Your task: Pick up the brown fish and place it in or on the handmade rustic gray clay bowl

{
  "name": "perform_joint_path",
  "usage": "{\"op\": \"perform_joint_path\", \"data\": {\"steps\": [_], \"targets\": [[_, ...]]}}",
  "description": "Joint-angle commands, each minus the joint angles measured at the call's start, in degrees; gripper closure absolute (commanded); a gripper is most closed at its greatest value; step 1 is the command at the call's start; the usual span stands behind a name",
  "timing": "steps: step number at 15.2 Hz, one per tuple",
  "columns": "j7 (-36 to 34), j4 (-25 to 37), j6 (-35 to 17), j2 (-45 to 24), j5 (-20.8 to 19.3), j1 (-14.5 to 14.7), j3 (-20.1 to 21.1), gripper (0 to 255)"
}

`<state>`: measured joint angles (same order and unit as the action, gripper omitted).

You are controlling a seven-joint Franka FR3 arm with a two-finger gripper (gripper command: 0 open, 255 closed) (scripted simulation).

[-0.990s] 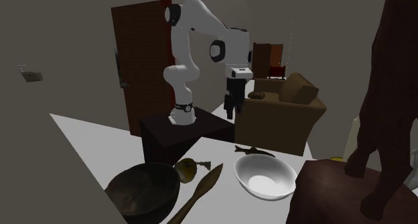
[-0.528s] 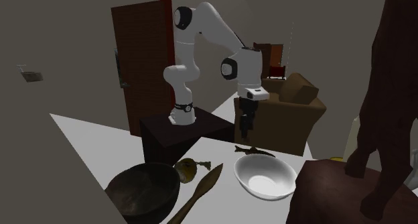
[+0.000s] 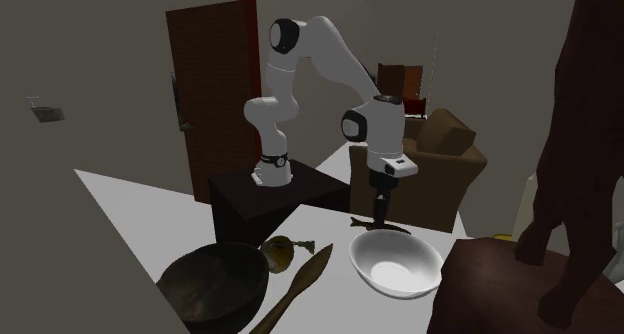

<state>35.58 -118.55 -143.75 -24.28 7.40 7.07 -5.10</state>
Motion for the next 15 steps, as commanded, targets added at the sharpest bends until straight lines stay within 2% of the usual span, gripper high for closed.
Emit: {"op": "perform_joint_path", "data": {"steps": [1,3,11,12,15], "targets": [[0.2,0.1,-1.1,-1.2,0.2,0.0,0.2,0],[0.4,0.3,-2.6,-2.9,0.6,-0.2,0.4,0],[0.4,0.3,-2.6,-2.9,0.6,-0.2,0.4,0],[0.3,0.2,-2.6,-2.8,0.6,-0.2,0.4,255],[0.3,0.3,-2.6,-2.9,0.6,-0.1,0.4,255]]}}
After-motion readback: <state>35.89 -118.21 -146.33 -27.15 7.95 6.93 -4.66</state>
